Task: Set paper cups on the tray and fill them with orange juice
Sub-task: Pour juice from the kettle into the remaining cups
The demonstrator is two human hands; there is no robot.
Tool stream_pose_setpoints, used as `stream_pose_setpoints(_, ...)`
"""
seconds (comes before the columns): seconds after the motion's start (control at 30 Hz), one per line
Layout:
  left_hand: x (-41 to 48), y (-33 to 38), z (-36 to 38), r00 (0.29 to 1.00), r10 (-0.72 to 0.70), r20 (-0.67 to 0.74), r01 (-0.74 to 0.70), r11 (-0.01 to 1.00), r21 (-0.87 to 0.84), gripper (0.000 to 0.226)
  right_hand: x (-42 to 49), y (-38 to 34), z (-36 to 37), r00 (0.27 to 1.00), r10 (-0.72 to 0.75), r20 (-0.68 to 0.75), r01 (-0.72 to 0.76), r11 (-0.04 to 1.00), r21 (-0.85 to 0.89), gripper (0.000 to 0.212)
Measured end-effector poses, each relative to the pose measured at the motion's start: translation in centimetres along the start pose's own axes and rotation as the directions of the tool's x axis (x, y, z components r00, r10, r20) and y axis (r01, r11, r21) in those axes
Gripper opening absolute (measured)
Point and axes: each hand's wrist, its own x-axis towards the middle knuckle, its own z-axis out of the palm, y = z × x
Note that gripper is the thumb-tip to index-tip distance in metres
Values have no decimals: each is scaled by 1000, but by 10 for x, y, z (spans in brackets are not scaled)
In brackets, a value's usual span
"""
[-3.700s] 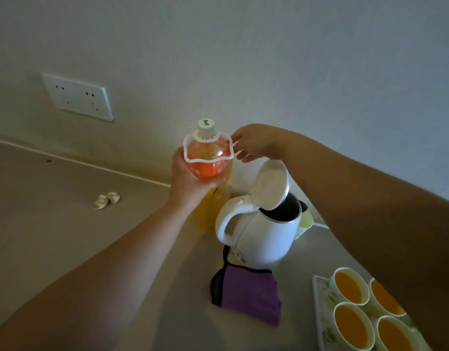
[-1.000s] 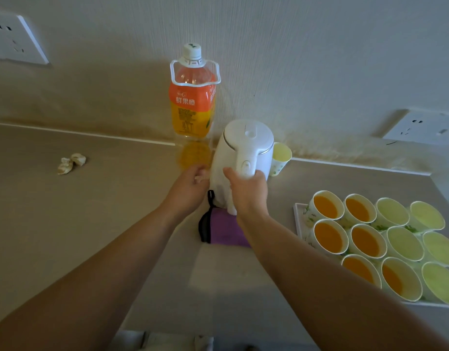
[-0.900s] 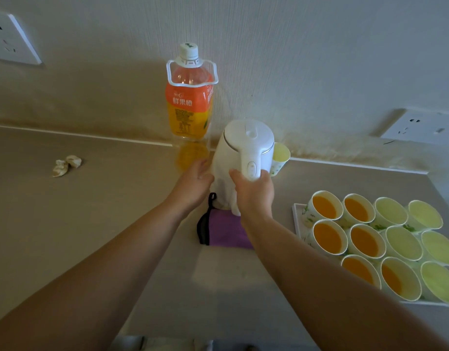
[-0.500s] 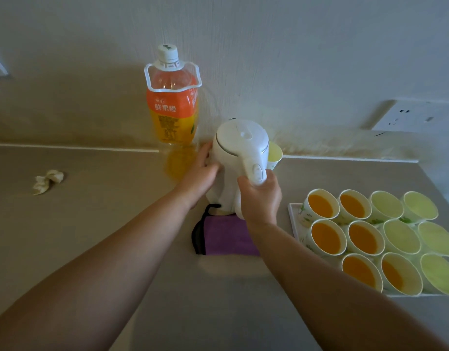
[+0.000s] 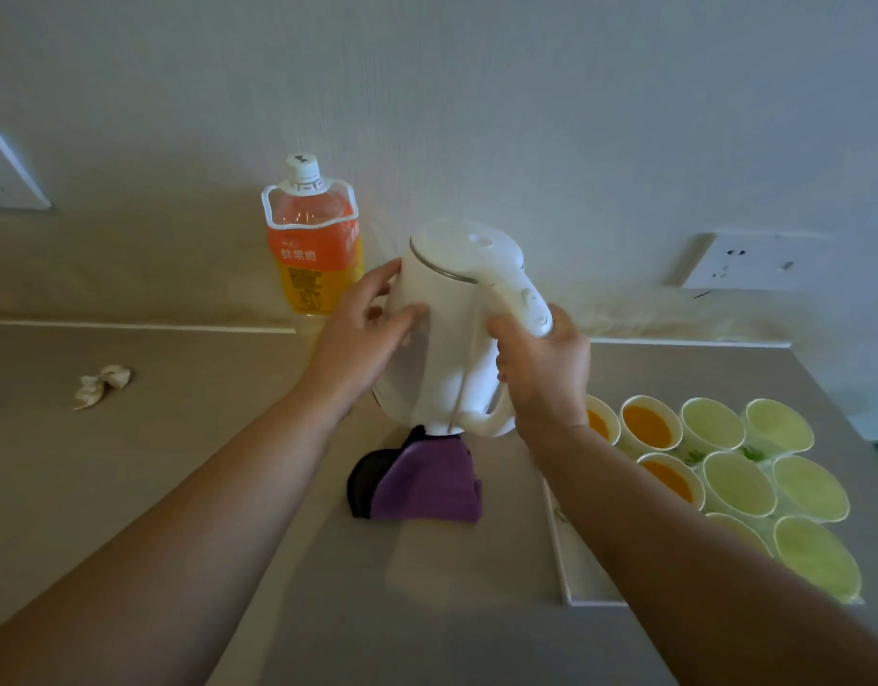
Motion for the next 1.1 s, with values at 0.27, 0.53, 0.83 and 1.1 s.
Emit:
stream_pose_setpoints(0.27, -49, 56, 47, 965, 194, -177, -172, 976, 130, 86, 8, -63, -86, 969, -183, 166, 175, 983, 64, 28)
stream_pose_setpoints(0.53, -97, 97, 106, 966, 180, -184, -158, 980, 124, 73, 20, -85, -171, 942, -228, 244, 222, 974, 54, 26)
stream_pose_setpoints(0.83, -119, 108, 151, 987, 163, -2, -162, 982, 91, 63, 33, -67, -240, 960, -209, 187, 214, 977, -6, 27)
stream_pose_setpoints(1.1, -102, 130, 198, 950, 307, -54, -279, 914, 295, 50, 61, -60, -299, 954, -207, 215, 225, 972, -63, 26)
